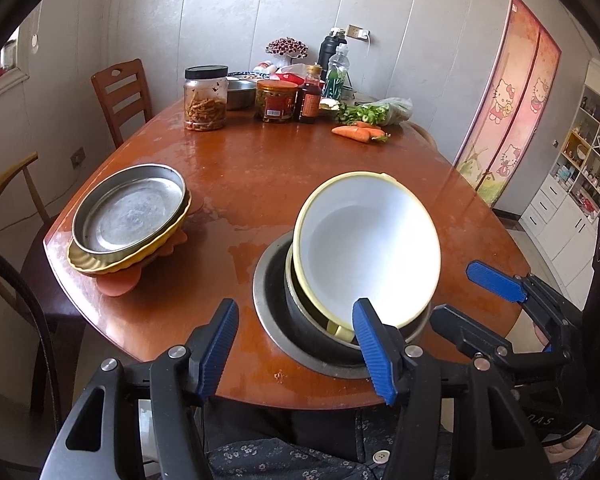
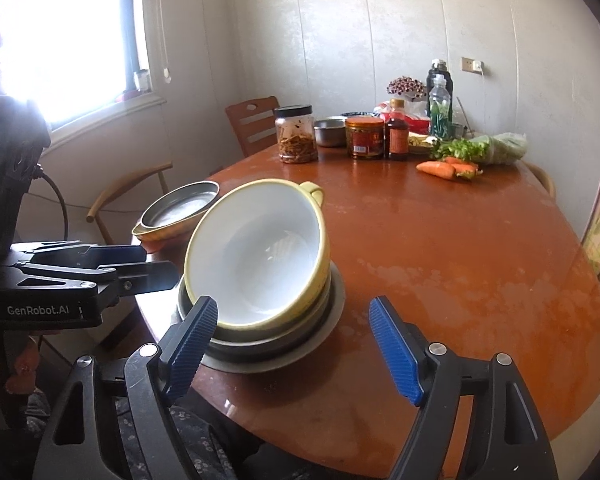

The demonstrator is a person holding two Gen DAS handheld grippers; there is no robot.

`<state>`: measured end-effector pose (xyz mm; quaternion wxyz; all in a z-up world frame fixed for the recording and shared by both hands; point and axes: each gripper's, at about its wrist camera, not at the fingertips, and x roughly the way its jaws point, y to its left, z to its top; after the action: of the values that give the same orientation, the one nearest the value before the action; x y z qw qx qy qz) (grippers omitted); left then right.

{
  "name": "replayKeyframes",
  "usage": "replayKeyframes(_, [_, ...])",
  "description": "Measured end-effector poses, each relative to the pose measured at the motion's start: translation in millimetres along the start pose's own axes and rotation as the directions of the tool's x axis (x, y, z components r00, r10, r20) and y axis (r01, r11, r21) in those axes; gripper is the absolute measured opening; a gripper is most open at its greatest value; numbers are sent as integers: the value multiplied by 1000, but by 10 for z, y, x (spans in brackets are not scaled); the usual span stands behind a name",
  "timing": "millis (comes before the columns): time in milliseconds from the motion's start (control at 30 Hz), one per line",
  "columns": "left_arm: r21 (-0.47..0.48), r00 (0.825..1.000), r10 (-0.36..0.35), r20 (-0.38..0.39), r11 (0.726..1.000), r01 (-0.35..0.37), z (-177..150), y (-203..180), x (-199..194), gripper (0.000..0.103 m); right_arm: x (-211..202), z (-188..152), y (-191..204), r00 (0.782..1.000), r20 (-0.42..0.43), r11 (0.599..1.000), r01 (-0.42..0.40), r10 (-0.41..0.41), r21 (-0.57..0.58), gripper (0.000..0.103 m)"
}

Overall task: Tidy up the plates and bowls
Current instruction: 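Grasp the steel basin rim with both tools and lift the nested bowls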

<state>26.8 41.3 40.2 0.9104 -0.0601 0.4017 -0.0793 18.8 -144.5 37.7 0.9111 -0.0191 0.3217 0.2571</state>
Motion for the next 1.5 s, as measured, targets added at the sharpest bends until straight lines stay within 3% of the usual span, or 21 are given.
replayKeyframes(400, [-32, 1000, -9, -6, 999, 9, -23, 79, 46, 60, 52, -67, -105, 997, -9, 989, -80, 81, 122, 81])
replayKeyframes(767, [-85, 998, -43, -44, 996, 39, 14, 180, 336, 73, 297, -117, -206, 984, -71, 956, -139, 163, 260, 82])
replayKeyframes(1000, [-101, 995, -78, -69, 992, 71, 34, 221, 501, 73, 527, -139, -223, 963, -124, 928, -190, 240, 321, 82])
replayKeyframes(1200, [-119, 988, -125, -90, 986, 114, 52, 223, 679, 71, 600, -114, -169, 958, -124, 928, -209, 257, 308, 84])
replayKeyframes(1333, [-126, 985, -150, -87, 982, 138, 67, 213, 739, 62, 632, -101, -164, 961, -121, 933, -205, 249, 296, 84])
replayKeyframes(1500, [-109, 988, -132, -75, 986, 123, 92, 178, 754, 58, 661, -83, -157, 964, -120, 939, -195, 236, 285, 84])
